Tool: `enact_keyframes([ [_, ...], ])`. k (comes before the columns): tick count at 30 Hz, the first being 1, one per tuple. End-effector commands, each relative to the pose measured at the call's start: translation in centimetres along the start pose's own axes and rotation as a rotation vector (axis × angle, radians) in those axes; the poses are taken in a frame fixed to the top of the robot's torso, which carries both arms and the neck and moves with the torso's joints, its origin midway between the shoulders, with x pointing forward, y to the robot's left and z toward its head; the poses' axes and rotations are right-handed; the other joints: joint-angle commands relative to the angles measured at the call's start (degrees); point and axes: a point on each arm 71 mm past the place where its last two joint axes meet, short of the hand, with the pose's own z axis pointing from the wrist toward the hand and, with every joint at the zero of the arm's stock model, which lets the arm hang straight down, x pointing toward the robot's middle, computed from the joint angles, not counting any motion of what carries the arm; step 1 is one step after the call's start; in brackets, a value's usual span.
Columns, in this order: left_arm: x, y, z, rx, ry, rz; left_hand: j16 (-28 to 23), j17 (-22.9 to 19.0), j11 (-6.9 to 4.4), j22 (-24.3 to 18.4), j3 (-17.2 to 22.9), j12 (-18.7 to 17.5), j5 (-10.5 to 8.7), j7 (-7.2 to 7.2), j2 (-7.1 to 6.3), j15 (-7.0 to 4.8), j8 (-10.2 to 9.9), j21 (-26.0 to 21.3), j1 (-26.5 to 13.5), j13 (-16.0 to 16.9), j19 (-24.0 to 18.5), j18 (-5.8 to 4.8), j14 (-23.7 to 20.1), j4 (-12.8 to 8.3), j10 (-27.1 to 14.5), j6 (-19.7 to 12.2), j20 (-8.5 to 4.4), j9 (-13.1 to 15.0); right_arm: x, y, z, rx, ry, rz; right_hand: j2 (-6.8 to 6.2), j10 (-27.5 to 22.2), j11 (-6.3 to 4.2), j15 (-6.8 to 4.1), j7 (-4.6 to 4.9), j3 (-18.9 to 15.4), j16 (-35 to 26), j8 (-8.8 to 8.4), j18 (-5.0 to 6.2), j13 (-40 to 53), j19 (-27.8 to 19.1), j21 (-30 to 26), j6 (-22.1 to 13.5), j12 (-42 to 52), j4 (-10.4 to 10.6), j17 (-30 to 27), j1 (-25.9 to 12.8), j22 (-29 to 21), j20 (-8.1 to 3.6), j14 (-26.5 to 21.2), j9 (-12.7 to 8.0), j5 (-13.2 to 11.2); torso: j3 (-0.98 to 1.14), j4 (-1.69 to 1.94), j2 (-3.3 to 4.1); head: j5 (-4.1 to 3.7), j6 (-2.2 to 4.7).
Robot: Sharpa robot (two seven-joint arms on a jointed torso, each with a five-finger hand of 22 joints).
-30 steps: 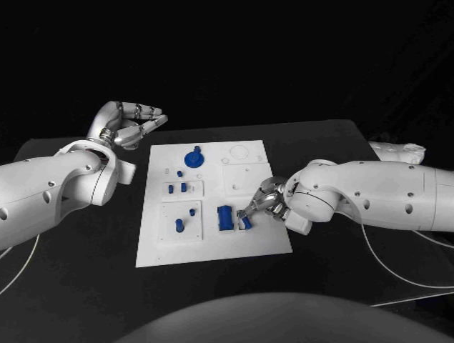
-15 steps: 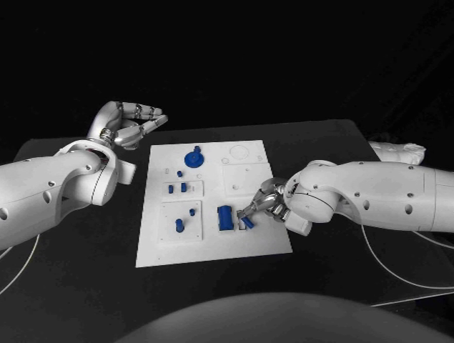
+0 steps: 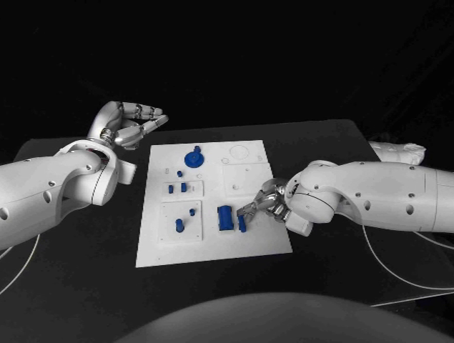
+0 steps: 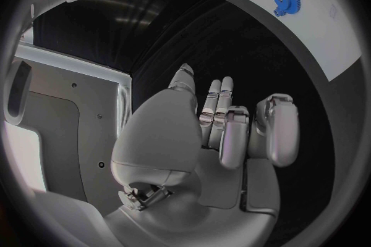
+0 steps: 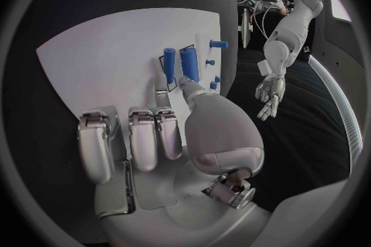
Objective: Assemble the parts on the task board
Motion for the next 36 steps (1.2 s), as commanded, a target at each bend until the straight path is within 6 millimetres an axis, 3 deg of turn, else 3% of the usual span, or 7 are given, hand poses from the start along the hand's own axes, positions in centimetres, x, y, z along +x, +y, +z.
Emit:
enact_keyframes([
  [1,0.2,-0.2,0.1,0.010,0.015,-0.004,0.1,15.1,0.01,12.5,-0.2,-0.2,0.06,-0.04,0.58,0.13,-0.3,-0.3,0.0,-0.1,0.8,0.69,6.0,0.0,-0.1,0.3,0.18,-0.1,0.0,-0.1,0.0,0.008,-0.015,-0.002,1.45,5.9,-0.69,-0.65,-0.43,0.6,0.2,-0.08,-0.38,15.1,6.0,0.3,1.2,0.2,0.0,15.1,0.8,15.1,-0.62,6.0,-0.2,-0.1,-0.02,0.04,-0.01,-0.07,0.00],
  [14,0.3,-0.2,0.1,0.010,0.017,-0.005,0.1,15.1,0.01,12.5,-0.2,-0.2,0.06,-0.04,0.58,0.13,-0.3,-0.3,0.0,-0.1,0.8,0.69,6.0,0.0,-0.1,0.3,0.18,-0.1,-0.3,-0.1,0.0,0.001,-0.058,-0.012,2.78,5.9,-1.61,-1.53,-1.34,2.6,0.2,-0.82,-0.38,15.1,6.0,0.3,3.5,0.2,-1.3,15.1,3.5,15.1,-1.51,6.0,-0.9,0.7,-0.01,0.01,-0.02,-0.13,0.00],
  [21,0.3,-0.2,0.1,0.010,0.019,-0.006,0.1,15.1,0.01,12.5,-0.2,-0.2,0.06,-0.04,0.58,0.13,-0.3,-0.3,0.0,-0.1,0.8,0.69,6.0,0.0,-0.1,0.3,0.18,-0.1,-0.5,-0.1,-0.4,-0.035,-0.088,-0.017,0.13,5.9,-1.30,-1.36,-0.93,-0.7,0.2,-1.05,-0.38,15.1,6.0,0.3,3.9,0.2,0.9,15.1,-0.3,15.1,-1.53,6.0,-0.5,-3.5,0.00,0.08,0.01,-0.11,0.00],
  [24,0.3,-0.2,0.0,0.010,0.019,-0.006,0.1,15.1,0.01,12.5,-0.2,-0.2,0.06,-0.04,0.58,0.13,-0.3,-0.3,0.0,-0.1,0.8,0.69,6.0,0.0,-0.1,0.3,0.18,-0.1,-0.6,-0.4,-0.9,-0.057,-0.104,-0.034,-0.58,5.9,-1.31,-1.35,-0.89,-3.0,0.2,-0.12,-0.38,15.1,6.0,0.3,3.6,0.2,2.8,15.1,-2.7,15.1,-1.50,6.0,1.0,-6.7,0.00,0.01,0.03,0.10,0.00],
  [26,0.3,-0.2,0.0,0.009,0.019,-0.006,0.1,15.1,0.01,12.5,-0.2,-0.2,0.06,-0.04,0.58,0.13,-0.3,-0.3,0.0,-0.1,0.8,0.69,6.0,0.0,-0.1,0.3,0.18,-0.1,-0.7,-0.6,-1.2,-0.069,-0.110,-0.050,-0.49,5.9,-1.51,-1.64,-1.18,-5.5,0.2,1.58,-0.38,15.1,6.0,0.3,2.7,0.2,4.6,15.1,-3.6,15.1,-1.58,6.0,3.7,-7.6,0.01,0.01,0.05,0.14,0.00],
  [31,0.2,-0.2,0.0,0.008,0.017,-0.005,0.1,15.1,0.01,12.5,-0.2,-0.2,0.06,-0.04,0.58,0.13,-0.3,-0.3,0.0,-0.1,0.8,0.69,6.0,0.0,-0.1,0.3,0.18,-0.1,-0.5,-1.3,-2.0,-0.074,-0.101,-0.148,-0.32,5.9,-2.14,-2.11,-1.86,-9.6,0.2,4.95,-0.38,15.1,6.0,0.3,2.2,0.2,6.9,15.1,-3.7,15.1,-2.12,6.0,8.7,-8.0,0.03,-0.06,0.01,0.31,0.00],
  [36,0.2,-0.2,0.0,0.009,0.018,-0.006,0.1,15.1,0.01,12.5,-0.2,-0.2,0.07,-0.05,0.67,0.12,-0.3,-0.3,0.1,-0.1,0.8,0.70,6.0,0.0,-0.1,0.3,0.18,-0.1,0.6,-2.1,-2.5,-0.050,-0.048,-0.255,-0.25,5.9,-2.57,-2.48,-2.29,-11.6,0.2,6.42,-0.38,15.1,6.0,0.3,1.8,0.2,7.7,15.1,-2.3,15.1,-2.56,6.0,11.0,-8.2,0.04,-0.04,-0.02,0.14,0.00],
])
